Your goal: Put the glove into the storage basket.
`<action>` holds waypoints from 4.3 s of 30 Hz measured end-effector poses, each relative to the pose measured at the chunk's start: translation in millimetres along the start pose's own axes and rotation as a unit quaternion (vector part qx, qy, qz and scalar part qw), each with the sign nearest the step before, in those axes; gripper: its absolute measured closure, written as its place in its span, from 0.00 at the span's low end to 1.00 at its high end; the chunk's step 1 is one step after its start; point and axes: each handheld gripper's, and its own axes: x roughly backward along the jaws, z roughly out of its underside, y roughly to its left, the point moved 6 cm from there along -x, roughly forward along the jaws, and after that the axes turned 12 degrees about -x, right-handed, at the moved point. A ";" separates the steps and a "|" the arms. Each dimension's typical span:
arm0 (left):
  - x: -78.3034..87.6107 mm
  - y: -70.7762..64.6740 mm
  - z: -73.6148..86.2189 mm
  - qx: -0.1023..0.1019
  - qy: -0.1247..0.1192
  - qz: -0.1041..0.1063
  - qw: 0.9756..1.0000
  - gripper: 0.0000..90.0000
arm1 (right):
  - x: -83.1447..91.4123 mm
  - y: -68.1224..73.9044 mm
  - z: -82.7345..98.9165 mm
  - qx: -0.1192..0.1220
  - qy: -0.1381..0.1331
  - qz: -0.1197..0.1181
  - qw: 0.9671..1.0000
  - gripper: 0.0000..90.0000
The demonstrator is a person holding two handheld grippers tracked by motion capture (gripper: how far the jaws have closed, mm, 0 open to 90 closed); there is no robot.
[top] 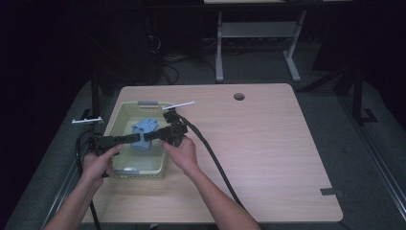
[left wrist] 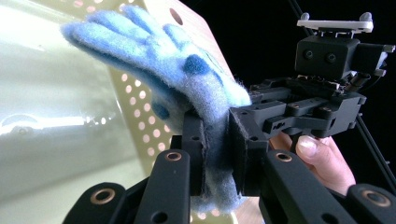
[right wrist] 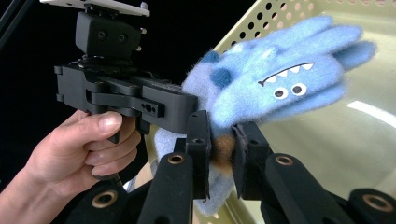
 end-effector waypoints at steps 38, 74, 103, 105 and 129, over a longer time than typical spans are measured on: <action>0.7 22.3 8.2 -0.001 0.036 -0.049 0.998 0.87 | -26.0 -19.5 4.5 -0.013 0.015 0.023 1.000 0.84; -15.0 28.4 11.9 -0.035 0.151 -0.159 0.975 0.87 | 14.1 -21.3 -4.3 0.001 -0.018 0.043 0.999 0.84; -26.7 31.1 5.4 -0.044 0.221 -0.244 0.943 0.83 | 77.4 -25.9 3.8 0.006 -0.060 0.041 0.997 0.82; -30.4 35.4 8.0 -0.044 0.231 -0.249 0.940 0.84 | 79.5 -25.7 4.0 0.003 -0.062 0.039 0.997 0.82; -27.8 32.4 1.6 -0.042 0.195 -0.214 0.956 0.67 | 99.0 -44.1 14.7 -0.017 -0.064 0.044 0.997 0.73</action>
